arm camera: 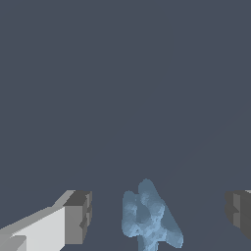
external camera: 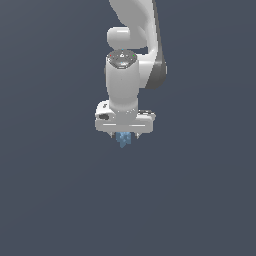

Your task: Pick up the object and move it to a goal position.

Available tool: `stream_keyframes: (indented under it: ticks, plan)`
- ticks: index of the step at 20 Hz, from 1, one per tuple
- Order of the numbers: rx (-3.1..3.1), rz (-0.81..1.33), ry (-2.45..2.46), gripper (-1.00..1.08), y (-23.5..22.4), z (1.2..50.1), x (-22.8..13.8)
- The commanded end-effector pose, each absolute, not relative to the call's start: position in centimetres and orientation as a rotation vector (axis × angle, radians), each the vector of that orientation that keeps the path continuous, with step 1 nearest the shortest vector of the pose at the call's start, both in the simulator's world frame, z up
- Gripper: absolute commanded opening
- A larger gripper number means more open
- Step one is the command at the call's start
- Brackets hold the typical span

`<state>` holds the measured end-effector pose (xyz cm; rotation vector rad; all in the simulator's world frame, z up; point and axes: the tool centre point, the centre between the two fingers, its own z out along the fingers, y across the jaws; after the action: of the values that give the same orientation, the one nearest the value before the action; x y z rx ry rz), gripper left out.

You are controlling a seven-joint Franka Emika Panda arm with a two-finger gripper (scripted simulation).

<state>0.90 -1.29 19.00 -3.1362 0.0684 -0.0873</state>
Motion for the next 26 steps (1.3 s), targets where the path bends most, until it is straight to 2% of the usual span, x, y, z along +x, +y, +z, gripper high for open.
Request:
stream_keyframes:
  ticks: [1, 16, 26]
  plan:
    - [-3.136, -0.087, 0.068, 1.00, -1.3, 19.0, 0.9]
    - [-3.142, -0.095, 0.007, 1.00, -1.5, 19.0, 0.7]
    - [-3.140, -0.074, -0.168, 1.00, -1.8, 17.6, -1.0]
